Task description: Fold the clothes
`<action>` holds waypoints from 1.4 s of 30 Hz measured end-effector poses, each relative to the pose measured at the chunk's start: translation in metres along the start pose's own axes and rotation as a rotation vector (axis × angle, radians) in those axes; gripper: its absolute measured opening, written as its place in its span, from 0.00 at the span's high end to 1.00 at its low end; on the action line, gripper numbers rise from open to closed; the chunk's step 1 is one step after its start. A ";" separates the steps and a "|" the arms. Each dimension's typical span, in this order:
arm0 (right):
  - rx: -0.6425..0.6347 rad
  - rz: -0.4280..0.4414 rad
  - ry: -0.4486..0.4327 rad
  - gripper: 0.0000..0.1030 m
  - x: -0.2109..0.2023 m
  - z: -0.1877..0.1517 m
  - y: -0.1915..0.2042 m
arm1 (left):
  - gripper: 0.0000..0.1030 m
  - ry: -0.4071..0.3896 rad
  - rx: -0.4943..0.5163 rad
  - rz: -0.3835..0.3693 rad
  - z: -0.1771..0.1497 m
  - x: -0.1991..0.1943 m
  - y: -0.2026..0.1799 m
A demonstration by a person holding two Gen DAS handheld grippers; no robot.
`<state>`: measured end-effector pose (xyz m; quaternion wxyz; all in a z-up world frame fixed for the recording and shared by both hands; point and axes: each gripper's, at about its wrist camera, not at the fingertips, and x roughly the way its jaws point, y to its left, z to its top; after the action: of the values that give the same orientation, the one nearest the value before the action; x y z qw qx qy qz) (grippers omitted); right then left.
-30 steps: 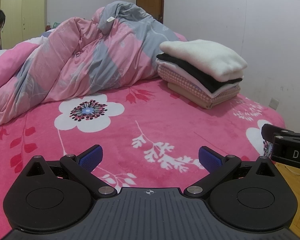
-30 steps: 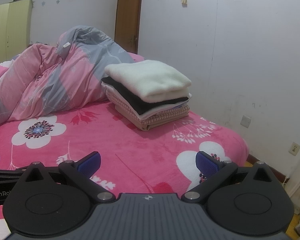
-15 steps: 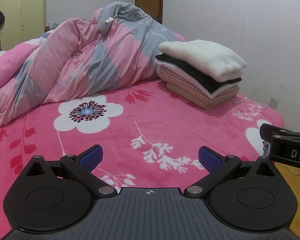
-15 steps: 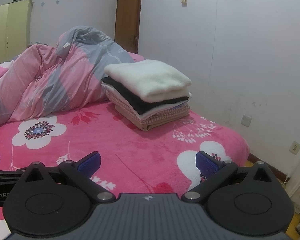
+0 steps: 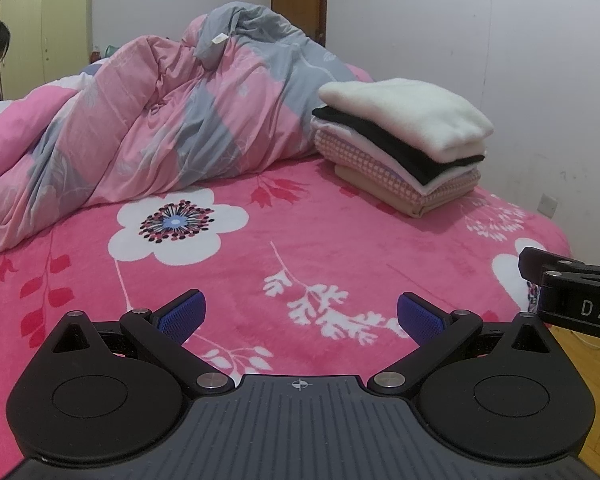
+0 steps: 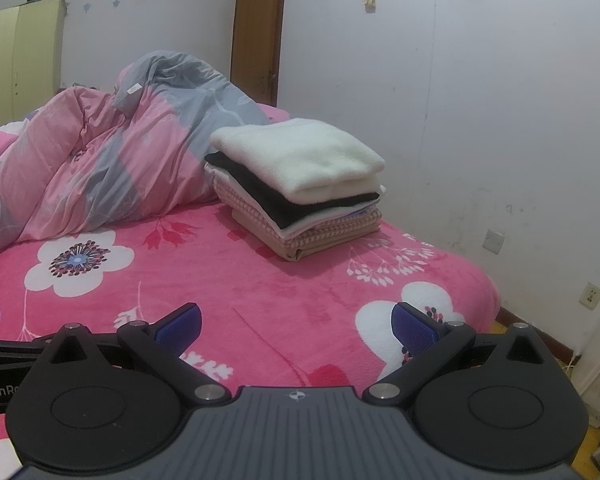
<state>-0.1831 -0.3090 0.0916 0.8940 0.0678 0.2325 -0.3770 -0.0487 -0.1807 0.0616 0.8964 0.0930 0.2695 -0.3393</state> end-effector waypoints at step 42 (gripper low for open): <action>0.000 0.000 0.013 0.00 0.002 -0.004 0.003 | 0.00 0.011 -0.008 0.005 -0.003 0.001 0.002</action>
<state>-0.1806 -0.3071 0.0871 0.8926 0.0703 0.2380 -0.3764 -0.0477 -0.1791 0.0587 0.8961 0.0920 0.2757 -0.3354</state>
